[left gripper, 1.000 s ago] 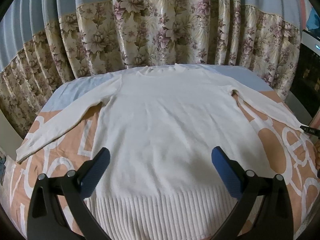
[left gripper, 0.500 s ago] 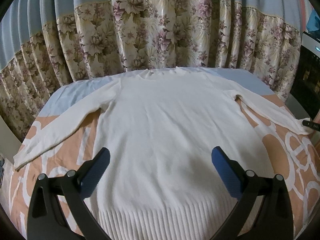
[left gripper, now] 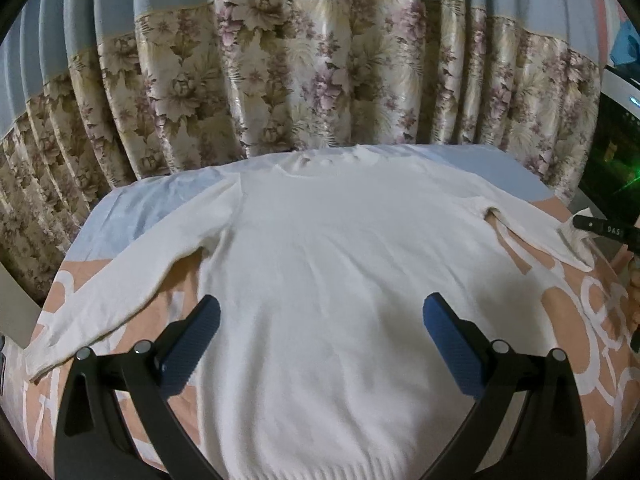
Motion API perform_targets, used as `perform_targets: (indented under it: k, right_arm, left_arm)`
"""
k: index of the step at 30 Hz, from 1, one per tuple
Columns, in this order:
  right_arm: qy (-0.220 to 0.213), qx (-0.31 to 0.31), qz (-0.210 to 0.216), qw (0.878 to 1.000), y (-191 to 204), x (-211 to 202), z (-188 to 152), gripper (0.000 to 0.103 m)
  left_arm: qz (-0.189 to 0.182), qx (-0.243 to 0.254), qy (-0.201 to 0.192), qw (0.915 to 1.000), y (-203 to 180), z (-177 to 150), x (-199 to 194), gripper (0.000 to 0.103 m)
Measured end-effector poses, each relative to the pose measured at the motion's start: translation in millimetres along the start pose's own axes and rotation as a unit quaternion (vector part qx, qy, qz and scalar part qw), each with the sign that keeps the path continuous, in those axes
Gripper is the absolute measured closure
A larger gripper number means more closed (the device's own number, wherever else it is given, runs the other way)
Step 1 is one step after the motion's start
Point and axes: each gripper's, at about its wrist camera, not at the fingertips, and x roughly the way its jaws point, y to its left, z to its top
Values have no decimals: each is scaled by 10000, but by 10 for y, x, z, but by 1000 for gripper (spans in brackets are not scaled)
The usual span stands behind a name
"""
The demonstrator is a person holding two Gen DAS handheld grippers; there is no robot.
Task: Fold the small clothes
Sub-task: 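Lift the gripped side and fold it over the sweater body, then open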
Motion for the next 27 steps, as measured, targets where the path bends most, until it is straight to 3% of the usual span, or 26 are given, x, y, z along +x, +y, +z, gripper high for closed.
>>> perform_targets:
  k: [12,20,27]
  right_arm:
    - [71,-313,515,9982,1074,594,363,92]
    - [88,-534,727,9959,1539,813,508,92]
    - [64,-684,857,9939,1899,946,633,92]
  left_arm:
    - [317,-147,-65,9994,405,180,210,2]
    - [368,-235,-41,9990,656,255,402,2]
    - [628,-357,-118,9973,997,423,717,2]
